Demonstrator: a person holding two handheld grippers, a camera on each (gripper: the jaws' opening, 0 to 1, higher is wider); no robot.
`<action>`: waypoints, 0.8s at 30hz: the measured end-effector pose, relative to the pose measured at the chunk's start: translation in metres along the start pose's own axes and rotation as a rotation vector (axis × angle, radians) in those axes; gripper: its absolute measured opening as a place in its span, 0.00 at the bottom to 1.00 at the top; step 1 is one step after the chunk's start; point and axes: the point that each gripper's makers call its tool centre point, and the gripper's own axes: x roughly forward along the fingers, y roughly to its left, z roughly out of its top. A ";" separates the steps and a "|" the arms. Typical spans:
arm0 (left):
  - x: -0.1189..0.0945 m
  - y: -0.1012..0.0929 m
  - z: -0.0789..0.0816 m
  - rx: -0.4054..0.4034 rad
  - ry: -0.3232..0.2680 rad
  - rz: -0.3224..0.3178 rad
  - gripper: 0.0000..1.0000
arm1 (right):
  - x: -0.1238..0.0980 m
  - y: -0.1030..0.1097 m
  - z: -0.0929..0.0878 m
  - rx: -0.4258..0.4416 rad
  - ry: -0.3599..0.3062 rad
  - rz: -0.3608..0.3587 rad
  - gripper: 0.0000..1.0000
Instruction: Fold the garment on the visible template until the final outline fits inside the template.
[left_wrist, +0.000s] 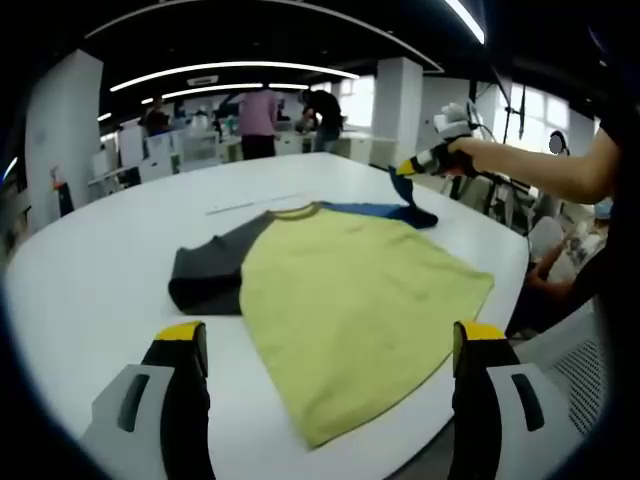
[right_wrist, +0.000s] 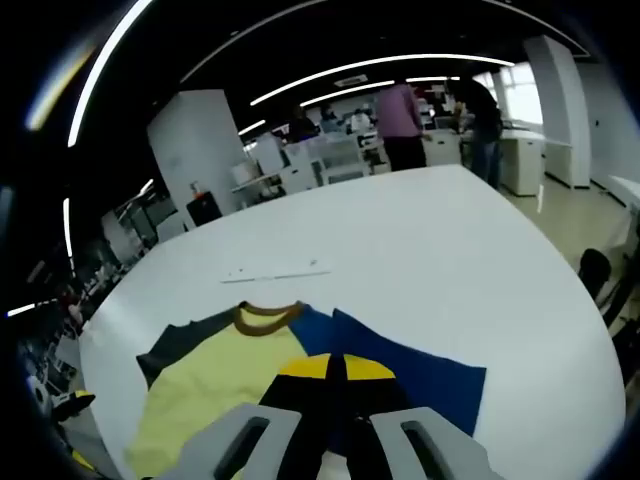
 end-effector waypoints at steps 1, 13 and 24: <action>0.000 0.000 0.000 -0.001 0.001 0.000 0.99 | 0.001 0.003 0.000 -0.001 0.000 0.005 0.00; -0.001 0.000 -0.004 -0.004 0.007 0.003 0.99 | 0.022 0.040 -0.002 -0.020 0.033 0.065 0.00; -0.003 0.001 -0.007 -0.004 0.014 0.006 0.99 | 0.040 0.075 -0.001 -0.044 0.056 0.113 0.00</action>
